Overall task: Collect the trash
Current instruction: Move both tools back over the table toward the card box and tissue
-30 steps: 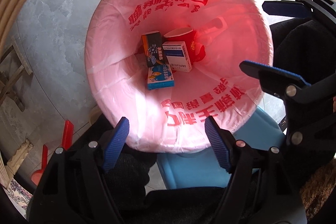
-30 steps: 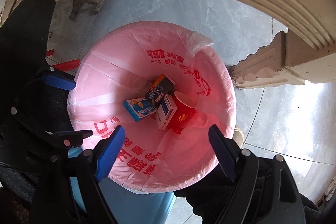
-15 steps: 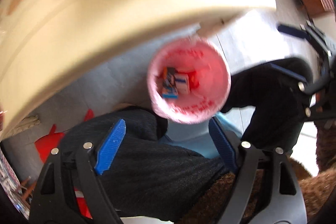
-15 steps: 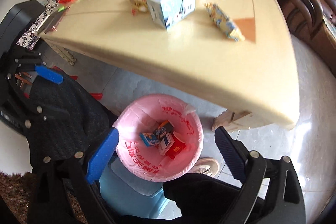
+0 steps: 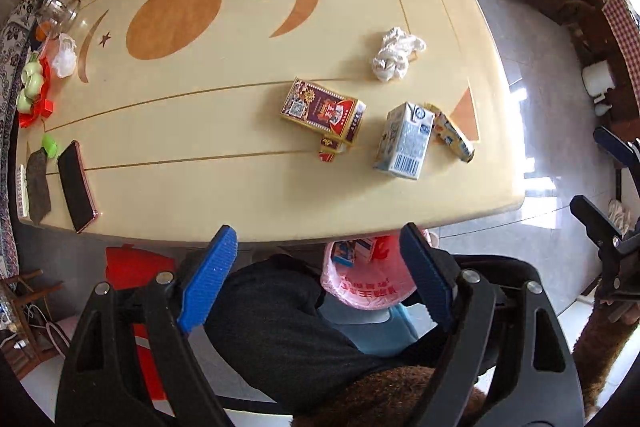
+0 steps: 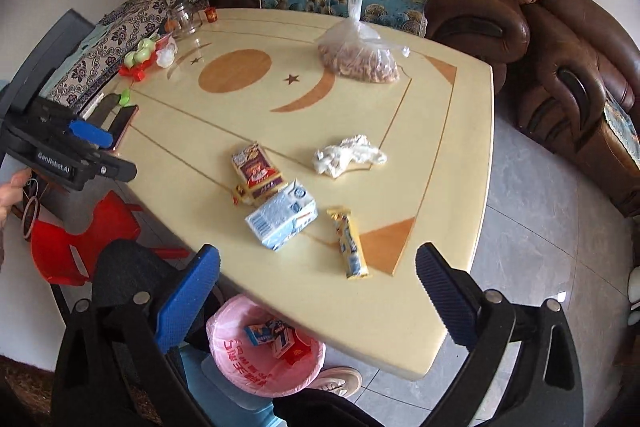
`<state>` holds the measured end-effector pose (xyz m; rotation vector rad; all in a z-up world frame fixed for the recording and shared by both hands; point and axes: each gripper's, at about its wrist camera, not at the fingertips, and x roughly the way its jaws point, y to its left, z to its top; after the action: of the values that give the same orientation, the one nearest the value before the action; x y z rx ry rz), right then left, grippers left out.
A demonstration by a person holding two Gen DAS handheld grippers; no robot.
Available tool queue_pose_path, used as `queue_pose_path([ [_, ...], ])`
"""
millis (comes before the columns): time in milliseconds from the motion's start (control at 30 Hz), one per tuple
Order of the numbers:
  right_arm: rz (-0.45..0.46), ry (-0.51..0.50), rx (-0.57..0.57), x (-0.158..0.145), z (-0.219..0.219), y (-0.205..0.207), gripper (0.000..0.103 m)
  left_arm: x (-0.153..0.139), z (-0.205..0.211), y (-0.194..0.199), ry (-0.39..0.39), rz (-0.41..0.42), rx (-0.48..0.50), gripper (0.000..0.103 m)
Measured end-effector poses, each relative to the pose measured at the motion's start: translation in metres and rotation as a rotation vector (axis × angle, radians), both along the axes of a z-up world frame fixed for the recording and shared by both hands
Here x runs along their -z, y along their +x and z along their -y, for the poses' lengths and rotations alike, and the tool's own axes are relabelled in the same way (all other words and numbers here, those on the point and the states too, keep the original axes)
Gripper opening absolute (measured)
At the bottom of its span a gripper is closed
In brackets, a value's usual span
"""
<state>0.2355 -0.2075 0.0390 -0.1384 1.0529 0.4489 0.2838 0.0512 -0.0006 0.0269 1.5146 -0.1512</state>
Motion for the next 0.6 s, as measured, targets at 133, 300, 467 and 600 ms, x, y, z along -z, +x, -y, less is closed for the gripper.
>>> queue_pose_path([
  [133, -0.032, 0.022, 0.025, -0.007, 0.0, 0.05, 0.096, -0.003, 0.003, 0.022, -0.001, 0.001, -0.059, 0.081],
  [300, -0.058, 0.0, 0.006, -0.004, -0.011, 0.096, 0.096, 0.009, 0.009, 0.041, -0.017, -0.05, -0.118, 0.081],
  [467, -0.114, -0.02, -0.019, 0.016, -0.026, 0.13, 0.096, 0.02, 0.017, 0.056, -0.006, -0.073, -0.178, 0.081],
  [600, -0.169, -0.033, -0.041, 0.038, -0.036, 0.149, 0.096, 0.038, 0.023, 0.065, -0.004, -0.072, -0.248, 0.081],
])
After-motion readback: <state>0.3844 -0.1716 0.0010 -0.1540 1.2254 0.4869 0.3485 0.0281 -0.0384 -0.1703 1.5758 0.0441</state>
